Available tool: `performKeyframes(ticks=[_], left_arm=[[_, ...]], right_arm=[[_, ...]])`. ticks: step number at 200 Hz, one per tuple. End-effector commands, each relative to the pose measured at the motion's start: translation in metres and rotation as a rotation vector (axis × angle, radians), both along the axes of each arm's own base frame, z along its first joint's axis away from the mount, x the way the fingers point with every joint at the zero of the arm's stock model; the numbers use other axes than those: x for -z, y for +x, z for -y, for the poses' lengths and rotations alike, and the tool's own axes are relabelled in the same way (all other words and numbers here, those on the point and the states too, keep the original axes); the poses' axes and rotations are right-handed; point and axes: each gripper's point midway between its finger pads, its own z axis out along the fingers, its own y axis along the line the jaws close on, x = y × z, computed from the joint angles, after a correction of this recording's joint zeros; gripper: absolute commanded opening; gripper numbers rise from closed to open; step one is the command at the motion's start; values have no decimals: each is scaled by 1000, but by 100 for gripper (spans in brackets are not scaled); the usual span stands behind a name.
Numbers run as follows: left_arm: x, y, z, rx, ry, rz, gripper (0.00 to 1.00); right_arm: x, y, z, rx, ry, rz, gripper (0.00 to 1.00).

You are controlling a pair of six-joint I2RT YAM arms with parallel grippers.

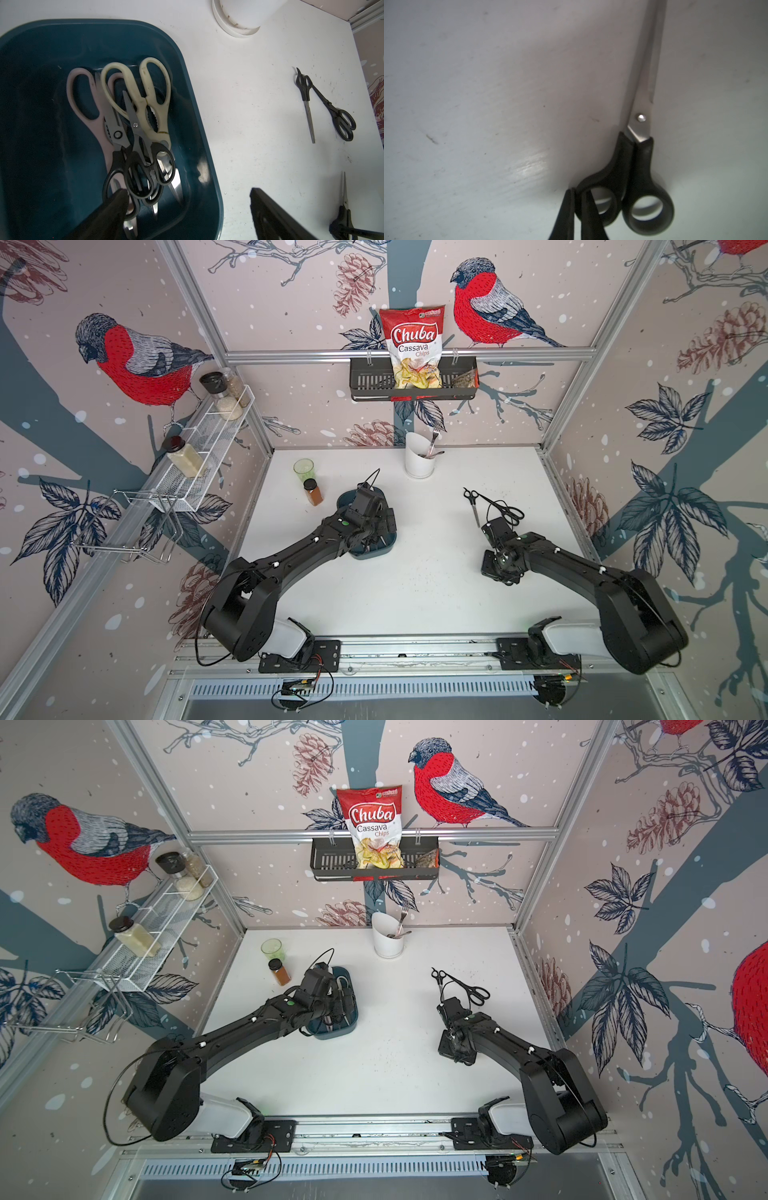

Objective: Put the scissors into the storage box
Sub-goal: Pick up the scissors from the center of the board.

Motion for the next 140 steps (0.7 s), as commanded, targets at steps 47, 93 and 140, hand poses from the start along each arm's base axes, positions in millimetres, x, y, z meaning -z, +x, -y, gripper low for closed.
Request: performKeyframes(ticks=[47, 93, 140], left_arm=[[-1, 1, 0, 3, 7, 13, 95], [-3, 2, 2, -2, -11, 15, 95], [-13, 5, -13, -69, -42, 53, 95]], right_arm=[[8, 1, -7, -4, 27, 2, 0], [-19, 24, -23, -44, 21, 79, 0], [-73, 64, -79, -197, -1, 231, 0]])
